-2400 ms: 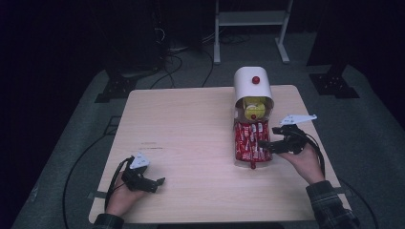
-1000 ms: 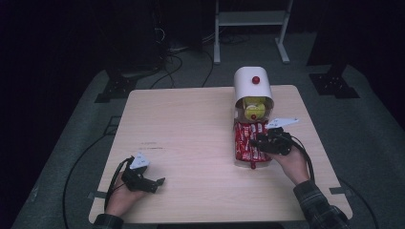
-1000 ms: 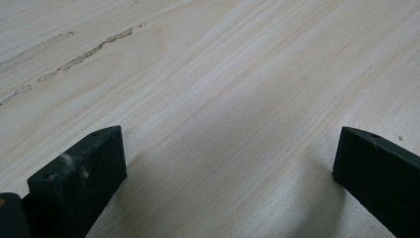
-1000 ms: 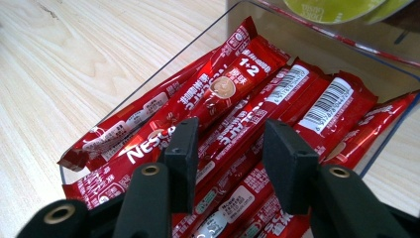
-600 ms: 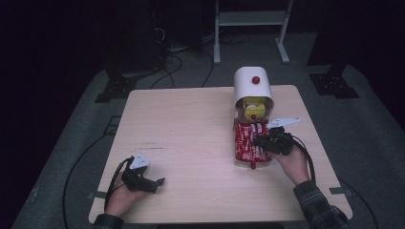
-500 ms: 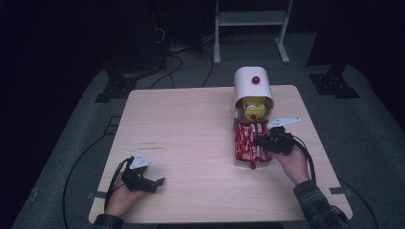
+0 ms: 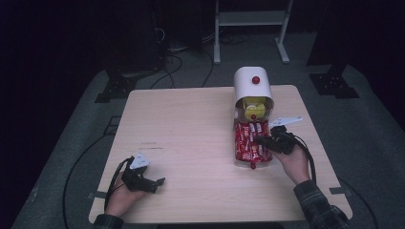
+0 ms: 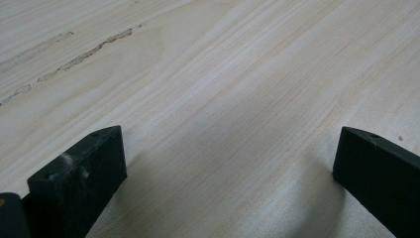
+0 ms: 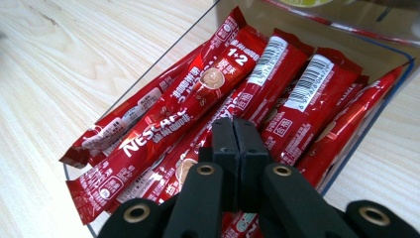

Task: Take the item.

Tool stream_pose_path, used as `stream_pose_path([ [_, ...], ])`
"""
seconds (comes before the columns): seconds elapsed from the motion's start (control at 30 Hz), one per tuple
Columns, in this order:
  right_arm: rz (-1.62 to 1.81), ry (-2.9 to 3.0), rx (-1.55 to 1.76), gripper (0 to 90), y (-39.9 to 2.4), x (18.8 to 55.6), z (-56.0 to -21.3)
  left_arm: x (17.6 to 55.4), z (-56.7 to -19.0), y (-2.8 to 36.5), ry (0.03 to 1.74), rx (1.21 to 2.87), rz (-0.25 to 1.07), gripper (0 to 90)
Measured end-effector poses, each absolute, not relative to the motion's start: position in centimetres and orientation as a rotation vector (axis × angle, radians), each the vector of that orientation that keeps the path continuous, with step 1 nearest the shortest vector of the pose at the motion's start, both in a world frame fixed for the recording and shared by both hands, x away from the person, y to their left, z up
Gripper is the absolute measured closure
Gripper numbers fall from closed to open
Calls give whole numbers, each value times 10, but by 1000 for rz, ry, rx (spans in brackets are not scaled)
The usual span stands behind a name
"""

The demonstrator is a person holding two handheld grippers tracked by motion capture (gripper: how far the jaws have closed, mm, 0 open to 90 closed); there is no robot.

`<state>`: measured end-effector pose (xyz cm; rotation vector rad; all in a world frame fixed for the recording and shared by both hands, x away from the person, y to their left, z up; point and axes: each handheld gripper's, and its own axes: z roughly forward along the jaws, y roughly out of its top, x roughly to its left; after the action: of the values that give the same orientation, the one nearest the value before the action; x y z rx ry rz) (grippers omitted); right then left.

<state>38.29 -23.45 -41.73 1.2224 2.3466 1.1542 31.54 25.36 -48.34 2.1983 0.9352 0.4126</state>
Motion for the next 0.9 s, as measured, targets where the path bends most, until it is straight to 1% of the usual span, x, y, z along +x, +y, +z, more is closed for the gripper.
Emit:
stream_pose_path([
  [0.9,1199,2347,1195,889,-246,373,-404,315,-483,254,935,2198,412,0],
])
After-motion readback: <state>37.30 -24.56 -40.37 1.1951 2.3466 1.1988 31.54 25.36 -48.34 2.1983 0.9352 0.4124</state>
